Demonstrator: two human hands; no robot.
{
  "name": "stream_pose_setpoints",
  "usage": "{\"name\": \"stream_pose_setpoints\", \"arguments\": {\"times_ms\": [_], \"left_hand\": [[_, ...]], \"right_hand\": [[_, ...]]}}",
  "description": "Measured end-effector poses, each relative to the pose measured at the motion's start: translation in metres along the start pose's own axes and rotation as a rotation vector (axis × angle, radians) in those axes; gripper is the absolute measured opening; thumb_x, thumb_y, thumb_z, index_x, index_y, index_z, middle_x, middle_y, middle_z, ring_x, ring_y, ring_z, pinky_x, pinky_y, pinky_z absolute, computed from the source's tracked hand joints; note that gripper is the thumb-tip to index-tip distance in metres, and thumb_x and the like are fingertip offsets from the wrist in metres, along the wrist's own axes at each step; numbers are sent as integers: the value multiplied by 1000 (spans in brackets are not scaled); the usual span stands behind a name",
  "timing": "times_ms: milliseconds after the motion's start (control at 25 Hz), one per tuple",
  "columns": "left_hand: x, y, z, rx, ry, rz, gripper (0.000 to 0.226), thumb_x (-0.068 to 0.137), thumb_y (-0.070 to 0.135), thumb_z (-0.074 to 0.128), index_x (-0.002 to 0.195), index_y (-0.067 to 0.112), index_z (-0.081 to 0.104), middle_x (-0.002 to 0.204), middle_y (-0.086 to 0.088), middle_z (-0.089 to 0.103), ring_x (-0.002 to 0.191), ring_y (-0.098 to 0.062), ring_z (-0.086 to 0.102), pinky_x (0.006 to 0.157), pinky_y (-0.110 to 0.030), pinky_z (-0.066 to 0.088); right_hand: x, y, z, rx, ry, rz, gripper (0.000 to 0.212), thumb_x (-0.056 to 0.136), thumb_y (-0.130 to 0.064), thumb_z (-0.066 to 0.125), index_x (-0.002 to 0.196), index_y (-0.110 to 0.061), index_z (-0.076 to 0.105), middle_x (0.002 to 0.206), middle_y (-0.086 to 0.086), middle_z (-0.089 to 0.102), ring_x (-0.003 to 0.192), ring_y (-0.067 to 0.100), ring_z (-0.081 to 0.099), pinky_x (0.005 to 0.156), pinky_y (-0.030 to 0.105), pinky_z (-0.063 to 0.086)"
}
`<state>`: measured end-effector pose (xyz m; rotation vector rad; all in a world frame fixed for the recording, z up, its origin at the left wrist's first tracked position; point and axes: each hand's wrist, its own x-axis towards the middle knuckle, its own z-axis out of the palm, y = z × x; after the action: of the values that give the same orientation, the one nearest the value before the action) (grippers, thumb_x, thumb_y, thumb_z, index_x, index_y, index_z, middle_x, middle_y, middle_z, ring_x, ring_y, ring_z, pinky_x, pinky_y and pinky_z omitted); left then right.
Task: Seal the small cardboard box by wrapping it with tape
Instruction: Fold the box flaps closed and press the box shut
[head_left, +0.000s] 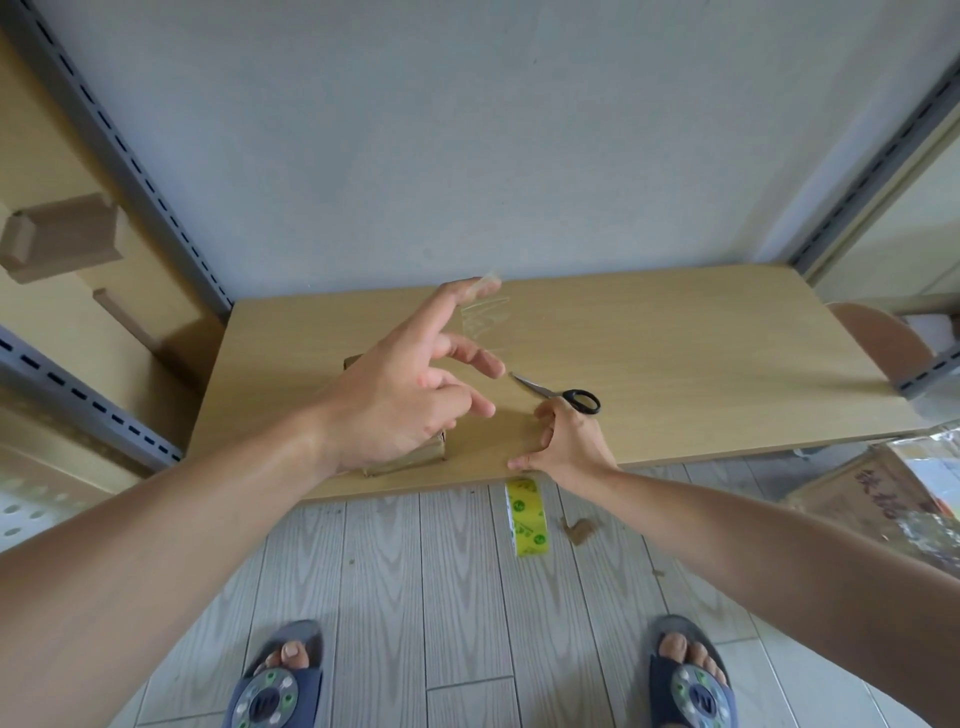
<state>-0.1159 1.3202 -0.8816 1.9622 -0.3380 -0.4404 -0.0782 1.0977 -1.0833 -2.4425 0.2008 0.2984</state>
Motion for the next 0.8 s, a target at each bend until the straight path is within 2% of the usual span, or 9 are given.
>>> {"name": "stream_pose_setpoints", "arguments": {"times_ms": [80,160,240,320,440,560,680,720,800], "left_hand": [[0,-1,3,-12,-8,-1,83,92,-10,51,146,50,32,116,-3,66,94,-18,75,87,-51,56],[0,-2,5,-24,-15,-5,83,92,-11,51,145,51,33,116,-3,67,95,-19,75,87,-49,57],[0,-4,3,-53,-9,-19,84,92,-13,49,143,52,35,116,-6,67,95,-21,75,84,-48,56],[-1,-8,0,-82,1,-39,85,91,-14,49,143,52,37,116,-8,68,95,-24,75,84,-47,54],[-7,-9,-3,-108,2,-62,84,92,-13,51,144,51,37,116,-8,70,96,-26,75,90,-50,55],[-18,-3,-9,-171,7,-62,81,92,-14,53,145,46,38,117,-8,72,93,-32,76,96,-53,53],[-31,8,-18,-227,46,-45,79,92,-15,50,143,45,40,117,-7,74,90,-35,76,100,-56,50],[-36,12,-21,-237,52,-30,79,92,-15,49,143,45,40,117,-7,74,90,-35,76,101,-56,50],[-44,20,-25,-252,65,0,79,93,-15,46,142,47,40,120,-6,72,90,-34,76,104,-57,49]], "right_hand": [[4,1,-2,7,-13,1,53,57,-41,94,91,-19,60,77,-5,62,72,13,59,56,29,43],[9,0,-7,34,-37,4,41,61,-34,95,80,-16,62,75,-4,61,70,13,57,63,30,49],[13,1,-11,72,-72,13,34,66,-27,93,77,-17,62,76,-3,60,69,11,56,69,32,53],[13,0,-14,88,-97,30,28,73,-24,89,79,-18,63,75,-4,61,67,9,56,66,29,52],[6,-22,-22,138,-12,24,18,83,-33,78,82,-19,66,76,-6,63,66,9,57,56,24,45],[-10,-71,-49,322,44,7,31,95,-43,57,87,-15,68,74,-1,67,61,15,58,55,26,44],[-45,-125,-89,788,-192,-9,50,101,-54,41,100,-10,64,80,6,66,66,18,61,57,30,46],[-60,-140,-102,920,-302,-23,54,99,-59,41,104,-10,63,84,6,67,71,19,63,60,31,47],[-87,-161,-121,1027,-426,-75,50,92,-58,52,108,-12,63,91,5,69,83,21,67,68,33,51]]}}
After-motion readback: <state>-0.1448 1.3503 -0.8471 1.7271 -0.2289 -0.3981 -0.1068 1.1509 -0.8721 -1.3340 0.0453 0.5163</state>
